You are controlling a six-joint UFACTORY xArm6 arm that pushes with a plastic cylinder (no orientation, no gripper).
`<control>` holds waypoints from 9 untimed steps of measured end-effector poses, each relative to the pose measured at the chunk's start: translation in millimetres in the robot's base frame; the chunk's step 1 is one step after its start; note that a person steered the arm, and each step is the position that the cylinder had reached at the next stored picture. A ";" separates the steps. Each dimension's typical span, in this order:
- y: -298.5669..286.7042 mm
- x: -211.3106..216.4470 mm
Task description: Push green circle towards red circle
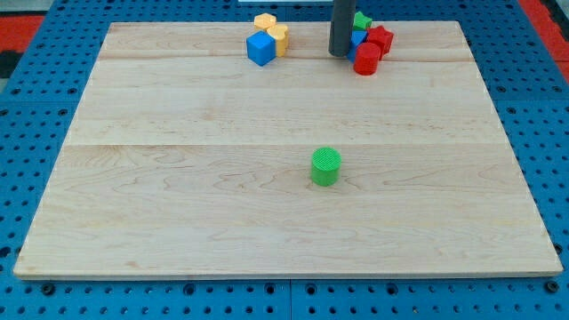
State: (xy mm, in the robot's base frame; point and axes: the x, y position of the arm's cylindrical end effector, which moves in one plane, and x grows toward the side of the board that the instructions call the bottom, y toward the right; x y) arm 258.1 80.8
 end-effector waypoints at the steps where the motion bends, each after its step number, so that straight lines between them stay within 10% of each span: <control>1: 11.2 0.0; 3: -45.2 17.3; 7: -99.4 240.2; 9: -31.5 232.3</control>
State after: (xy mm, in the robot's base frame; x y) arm 490.4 49.3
